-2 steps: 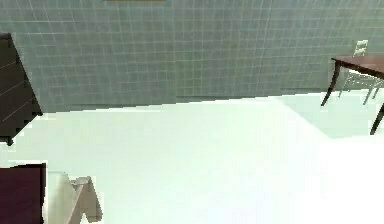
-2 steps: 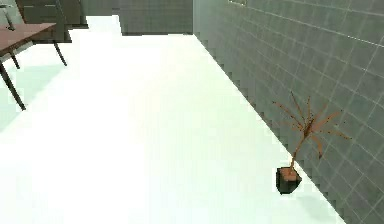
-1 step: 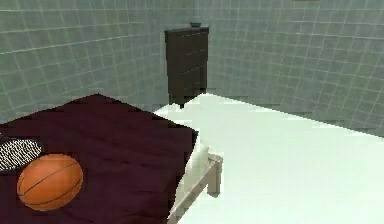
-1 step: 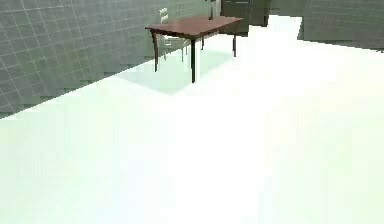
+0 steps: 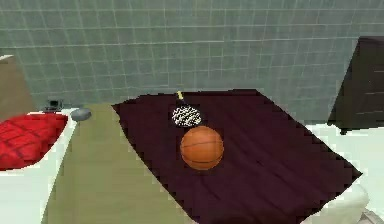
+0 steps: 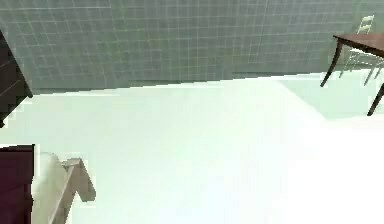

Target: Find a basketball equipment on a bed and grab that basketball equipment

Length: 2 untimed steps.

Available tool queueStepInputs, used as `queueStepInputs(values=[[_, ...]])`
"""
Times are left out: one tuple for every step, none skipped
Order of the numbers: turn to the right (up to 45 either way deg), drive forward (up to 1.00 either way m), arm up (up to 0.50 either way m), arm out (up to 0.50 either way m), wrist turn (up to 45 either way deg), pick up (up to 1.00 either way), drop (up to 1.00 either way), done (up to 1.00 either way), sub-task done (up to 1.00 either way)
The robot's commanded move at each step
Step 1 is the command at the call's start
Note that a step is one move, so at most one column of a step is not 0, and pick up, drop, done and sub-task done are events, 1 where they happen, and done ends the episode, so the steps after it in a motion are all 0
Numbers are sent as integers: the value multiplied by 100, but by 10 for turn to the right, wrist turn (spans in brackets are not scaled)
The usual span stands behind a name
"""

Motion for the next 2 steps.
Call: queueStepInputs(values=[[-450, 0, 0, 0, 0, 0, 0, 0, 0], [-360, 0, 0, 0, 0, 0, 0, 0, 0]])
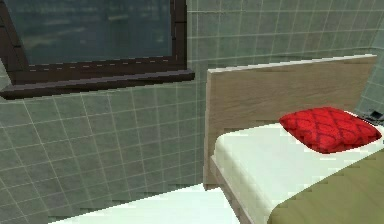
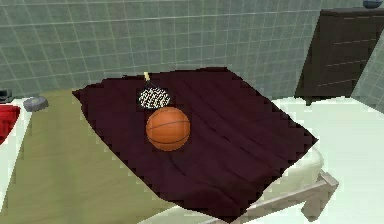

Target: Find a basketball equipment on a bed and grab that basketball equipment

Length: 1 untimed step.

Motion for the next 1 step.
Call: queueStepInputs(values=[[0, 0, 50, 0, 0, 0, 0, 0, 0]])
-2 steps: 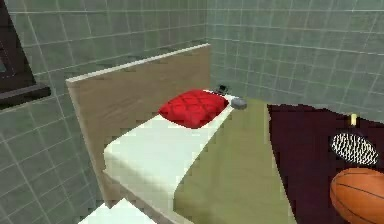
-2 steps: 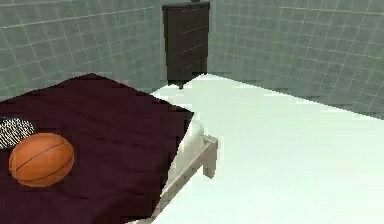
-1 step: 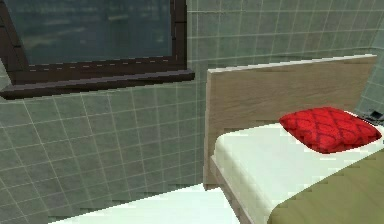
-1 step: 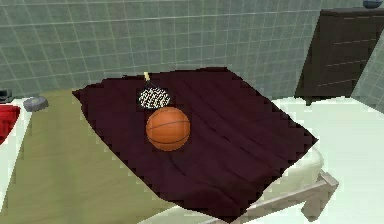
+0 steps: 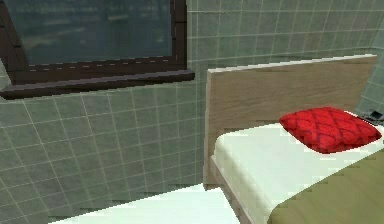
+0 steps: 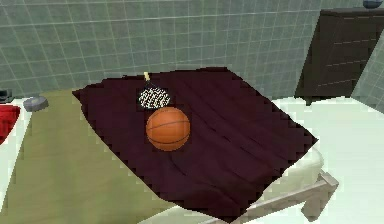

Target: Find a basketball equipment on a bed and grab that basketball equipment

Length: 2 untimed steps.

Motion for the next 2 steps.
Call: queueStepInputs(values=[[0, 0, 34, 0, 0, 0, 0, 0, 0], [0, 0, 0, 50, 0, 0, 0, 0, 0]])
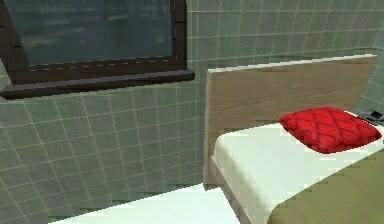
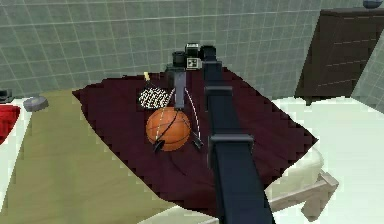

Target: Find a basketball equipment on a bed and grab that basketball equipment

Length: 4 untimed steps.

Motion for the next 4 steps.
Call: queueStepInputs(values=[[0, 0, 0, 0, 450, 0, 0, 0, 0], [0, 0, 0, 0, 450, 0, 0, 0, 0], [0, 0, 0, 0, 450, 0, 0, 0, 0], [0, 0, 0, 0, 180, 0, 0, 0, 0]])
